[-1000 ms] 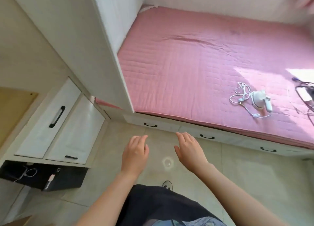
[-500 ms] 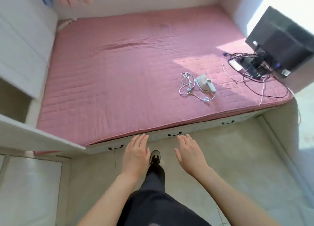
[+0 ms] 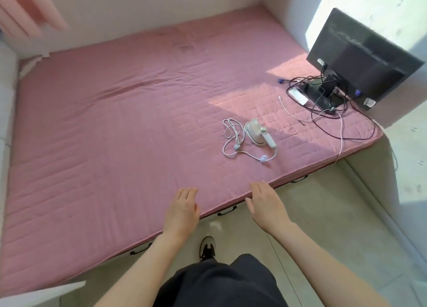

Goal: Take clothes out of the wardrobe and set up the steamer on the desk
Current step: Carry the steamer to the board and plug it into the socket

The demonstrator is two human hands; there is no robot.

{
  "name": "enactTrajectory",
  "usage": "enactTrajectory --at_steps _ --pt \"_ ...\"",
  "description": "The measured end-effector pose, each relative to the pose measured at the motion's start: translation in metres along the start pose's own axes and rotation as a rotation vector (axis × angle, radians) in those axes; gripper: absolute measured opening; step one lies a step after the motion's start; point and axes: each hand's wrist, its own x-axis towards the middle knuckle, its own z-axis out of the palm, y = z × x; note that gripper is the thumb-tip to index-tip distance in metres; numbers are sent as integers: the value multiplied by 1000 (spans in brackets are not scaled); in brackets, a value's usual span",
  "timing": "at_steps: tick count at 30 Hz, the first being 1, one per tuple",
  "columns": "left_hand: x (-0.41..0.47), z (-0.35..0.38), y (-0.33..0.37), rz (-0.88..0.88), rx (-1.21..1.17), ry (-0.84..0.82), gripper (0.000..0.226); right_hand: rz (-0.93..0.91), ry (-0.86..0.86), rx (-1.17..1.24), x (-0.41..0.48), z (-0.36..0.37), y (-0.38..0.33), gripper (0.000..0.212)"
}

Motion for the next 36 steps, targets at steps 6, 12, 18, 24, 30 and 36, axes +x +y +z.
enactTrajectory --at_steps 6,12,18,24,30,36 --pt "85 15 25 -5 14 -33 40 3 -26 -10 68 -19 51 39" --pt "152 48 62 -45 59 -63 39 -89 -129 -33 134 -36 112 35" --pt "210 80 98 -196 69 -150 41 -147 -216 -32 196 -42 162 29" --pt "264 106 104 -214 129 -228 45 -179 -301 -21 249 -20 186 33" --pt "328 141 74 -178 270 -315 45 -174 -351 -21 299 31 201 34" --pt "399 194 33 -68 367 -333 54 -158 -384 -18 351 95 209 32"
